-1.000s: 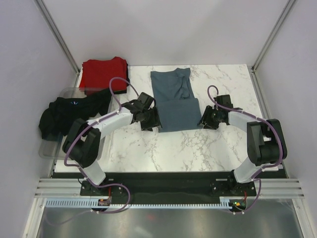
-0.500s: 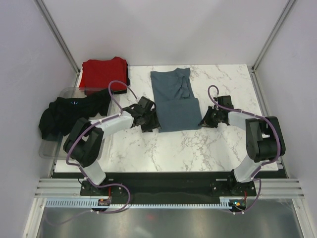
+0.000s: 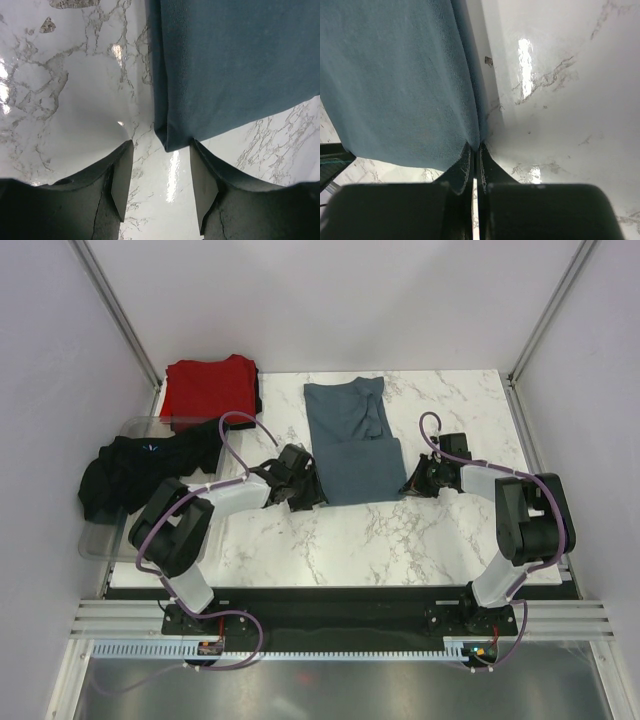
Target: Fold and stack the t-shirts
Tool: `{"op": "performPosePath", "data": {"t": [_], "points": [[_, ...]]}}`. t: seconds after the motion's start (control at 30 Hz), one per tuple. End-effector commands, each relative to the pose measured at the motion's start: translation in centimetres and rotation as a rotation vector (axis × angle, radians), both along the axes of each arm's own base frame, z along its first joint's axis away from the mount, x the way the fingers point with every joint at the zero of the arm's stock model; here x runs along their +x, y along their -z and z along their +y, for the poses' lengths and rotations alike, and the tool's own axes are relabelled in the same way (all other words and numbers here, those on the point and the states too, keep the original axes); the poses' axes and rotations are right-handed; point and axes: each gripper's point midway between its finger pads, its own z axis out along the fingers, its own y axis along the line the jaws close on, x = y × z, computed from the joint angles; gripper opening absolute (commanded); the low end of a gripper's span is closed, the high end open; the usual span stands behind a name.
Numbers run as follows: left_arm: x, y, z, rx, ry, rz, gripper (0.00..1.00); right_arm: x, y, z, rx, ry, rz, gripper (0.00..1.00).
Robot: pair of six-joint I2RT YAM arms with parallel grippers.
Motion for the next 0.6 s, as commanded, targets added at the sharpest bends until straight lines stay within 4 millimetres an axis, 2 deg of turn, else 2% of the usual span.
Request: {"op": "performPosePath", "data": {"t": [0.0,0.1,0.2,0.3,0.33,0.5,0.57], "points": [[0.9,-0.8,-0.8,-0.047,-0.022,-0.046,0.56,-1.1,2.3,-0.7,-0.043,0.005,0.055,0.0],[1.0,0.1,-1.0,-0.038,-0.025,-0.025,0.55,-1.2,2.4,-0.7,-0.04,0.007,0.056,0.0],[0.5,1.8,-1.1,-0.039,-0.03,0.015,0.5,-1.2,2.4,-0.7,-0.041,0.009,0.057,0.0],[0.1,2.8,-1.0,-0.036,-0.035,0.033,0.36,-1.3,2.5,-0.7,-0.041,0.007,0.058,0.0],[0.0,2.9,-1.1,-0.033,-0.032,0.036,0.27,-1.3,2.5,-0.8,-0.041,0.009,0.059,0.0],[-0.1,2.8,-0.8,-0.013,-0.044,0.033,0.04,-1.6,2.3,-0.6,-0.026,0.012,0.055,0.0],[0.0,2.6,-0.7,-0.009,-0.046,0.029,0.02,-1.8,2.2,-0.5,-0.018,0.01,0.057,0.0]]}}
